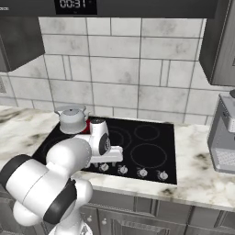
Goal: The kettle is done boiling. Turn off the stove, then wait for 300 timesteps before moving the kettle to the dining table.
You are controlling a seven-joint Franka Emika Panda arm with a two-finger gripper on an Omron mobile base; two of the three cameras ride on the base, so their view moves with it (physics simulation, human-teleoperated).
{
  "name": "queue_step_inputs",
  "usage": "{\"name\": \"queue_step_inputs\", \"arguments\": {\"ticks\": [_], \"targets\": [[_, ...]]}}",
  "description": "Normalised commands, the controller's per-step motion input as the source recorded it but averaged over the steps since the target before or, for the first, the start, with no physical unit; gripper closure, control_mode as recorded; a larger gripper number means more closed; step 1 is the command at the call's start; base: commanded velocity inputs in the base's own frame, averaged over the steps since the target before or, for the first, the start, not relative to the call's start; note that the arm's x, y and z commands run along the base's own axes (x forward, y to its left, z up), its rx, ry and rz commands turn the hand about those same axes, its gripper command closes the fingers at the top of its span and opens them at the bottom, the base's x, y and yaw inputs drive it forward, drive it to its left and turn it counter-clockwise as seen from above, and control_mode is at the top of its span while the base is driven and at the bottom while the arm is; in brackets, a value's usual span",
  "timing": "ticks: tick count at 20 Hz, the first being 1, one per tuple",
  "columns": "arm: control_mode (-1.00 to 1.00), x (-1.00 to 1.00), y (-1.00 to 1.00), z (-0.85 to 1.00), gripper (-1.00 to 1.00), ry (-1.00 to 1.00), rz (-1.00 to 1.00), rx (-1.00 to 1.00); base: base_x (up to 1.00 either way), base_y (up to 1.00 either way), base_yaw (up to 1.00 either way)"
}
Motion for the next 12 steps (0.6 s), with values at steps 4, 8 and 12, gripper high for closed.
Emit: {"name": "queue_step_inputs", "arguments": {"ticks": [4, 8, 12], "targets": [[-1.0, 0.0, 0.0, -0.04, -1.0, 0.0, 0.0, 0.0, 0.0, 0.0, 0.0], [-1.0, 0.0, 0.0, -0.09, -1.0, 0.0, 0.0, 0.0, 0.0, 0.0, 0.0], [-1.0, 0.0, 0.0, -0.13, -1.0, 0.0, 0.0, 0.0, 0.0, 0.0, 0.0]]}}
